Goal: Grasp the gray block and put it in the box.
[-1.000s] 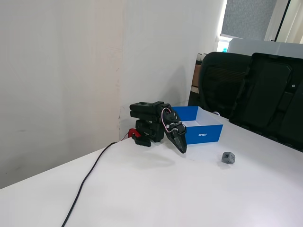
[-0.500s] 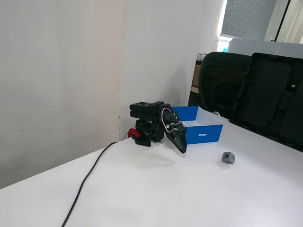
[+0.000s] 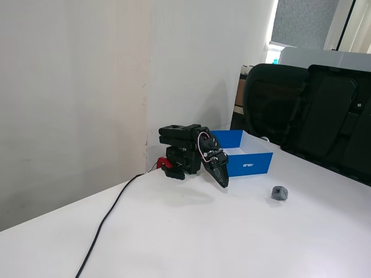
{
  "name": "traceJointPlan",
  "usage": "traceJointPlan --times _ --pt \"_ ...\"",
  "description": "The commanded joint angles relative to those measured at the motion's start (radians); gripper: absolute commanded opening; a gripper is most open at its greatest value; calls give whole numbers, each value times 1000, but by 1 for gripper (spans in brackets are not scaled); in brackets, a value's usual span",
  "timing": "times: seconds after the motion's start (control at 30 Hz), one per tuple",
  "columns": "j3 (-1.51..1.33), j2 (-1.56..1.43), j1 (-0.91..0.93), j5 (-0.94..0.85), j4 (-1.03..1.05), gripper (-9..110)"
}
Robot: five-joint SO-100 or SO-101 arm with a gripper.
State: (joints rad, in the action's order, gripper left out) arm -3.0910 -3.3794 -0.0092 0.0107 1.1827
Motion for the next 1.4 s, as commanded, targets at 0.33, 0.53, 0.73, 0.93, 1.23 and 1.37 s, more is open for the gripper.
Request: traceJointPlan --times 0.33,0.53,0.73,0.93,1.23,1.37 --pt "-15 -15 -6 8 3 0" --pt "-15 -15 15 -8 3 0" --pt "-15 -15 14 -8 3 0" --pt "-15 -15 14 -8 3 0" --pt "-29 -15 29 69 -37 0" --pt "-43 -15 14 224 -87 0"
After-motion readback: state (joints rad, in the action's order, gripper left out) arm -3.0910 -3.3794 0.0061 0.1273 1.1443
